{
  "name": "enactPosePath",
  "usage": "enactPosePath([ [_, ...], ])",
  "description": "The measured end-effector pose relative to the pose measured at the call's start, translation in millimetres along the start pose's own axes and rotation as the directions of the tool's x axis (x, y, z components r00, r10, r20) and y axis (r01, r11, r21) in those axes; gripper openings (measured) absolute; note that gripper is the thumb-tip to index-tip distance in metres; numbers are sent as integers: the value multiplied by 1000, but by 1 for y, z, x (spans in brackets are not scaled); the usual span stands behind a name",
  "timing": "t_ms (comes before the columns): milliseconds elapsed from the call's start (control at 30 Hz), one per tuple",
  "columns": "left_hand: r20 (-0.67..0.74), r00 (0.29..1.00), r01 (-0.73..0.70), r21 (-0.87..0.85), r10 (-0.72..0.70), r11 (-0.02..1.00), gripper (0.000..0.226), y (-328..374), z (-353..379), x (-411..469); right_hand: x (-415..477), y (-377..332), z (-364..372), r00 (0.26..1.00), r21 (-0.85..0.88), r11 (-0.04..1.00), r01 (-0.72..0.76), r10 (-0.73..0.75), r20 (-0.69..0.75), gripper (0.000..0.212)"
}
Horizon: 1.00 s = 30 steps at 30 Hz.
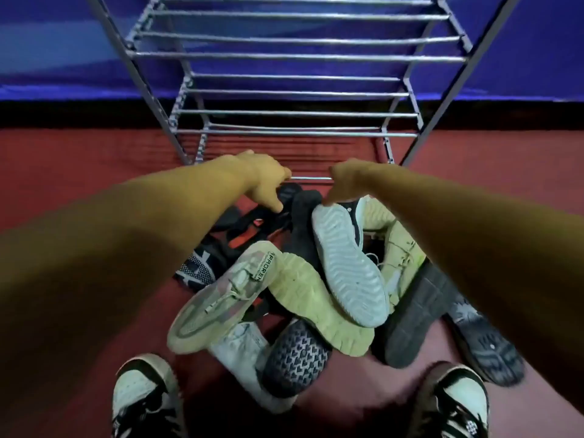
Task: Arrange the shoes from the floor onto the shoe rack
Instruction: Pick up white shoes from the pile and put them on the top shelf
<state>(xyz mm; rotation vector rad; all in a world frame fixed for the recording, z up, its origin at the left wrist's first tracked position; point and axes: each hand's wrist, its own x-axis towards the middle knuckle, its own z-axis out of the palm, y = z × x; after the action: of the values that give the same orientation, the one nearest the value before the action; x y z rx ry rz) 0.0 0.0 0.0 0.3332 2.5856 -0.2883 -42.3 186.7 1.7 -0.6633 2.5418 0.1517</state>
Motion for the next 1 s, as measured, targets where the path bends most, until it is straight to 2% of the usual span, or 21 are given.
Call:
enactPosePath([
  [100,28,999,-40,14,40,999,69,22,15,30,6,13,21,992,-20,999,-51,52,113,59],
  [233,13,988,-155,65,154,986,71,52,31,57,6,10,41,980,5,999,-52,50,193,64],
  [367,14,987,-163,-14,163,987,69,55,37,68,13,5,59,966,22,997,-70,62,251,69],
  [500,91,981,-163,-66,169,984,76,44,51,68,21,-1,78,962,100,978,-183,158,221,102],
  [600,109,979,-160,-99,170,982,74,37,54,58,25,-1,83,959,157,958,-240,209,192,112],
  [700,119,986,-94,-194,118,977,69,32,55,48,24,-4,77,953,224,936,-271,229,197,125],
  [733,126,987,-69,-250,103,966,68,33,56,43,21,-5,75,956,241,934,-266,223,191,120],
  [767,120,988,-56,-319,99,946,70,35,58,39,18,-5,74,960,250,933,-258,218,174,105],
  [833,111,989,-35,-484,101,874,73,42,62,28,11,-5,72,969,272,933,-236,207,132,63],
  [867,111,988,-22,-565,103,825,71,47,63,23,9,-5,73,974,280,935,-218,192,119,50],
  [967,108,990,17,-733,91,680,51,52,64,11,4,-3,74,978,303,933,-196,166,124,40],
  [1000,109,992,42,-771,68,635,58,50,65,9,2,-1,74,978,336,921,-196,156,140,40],
])
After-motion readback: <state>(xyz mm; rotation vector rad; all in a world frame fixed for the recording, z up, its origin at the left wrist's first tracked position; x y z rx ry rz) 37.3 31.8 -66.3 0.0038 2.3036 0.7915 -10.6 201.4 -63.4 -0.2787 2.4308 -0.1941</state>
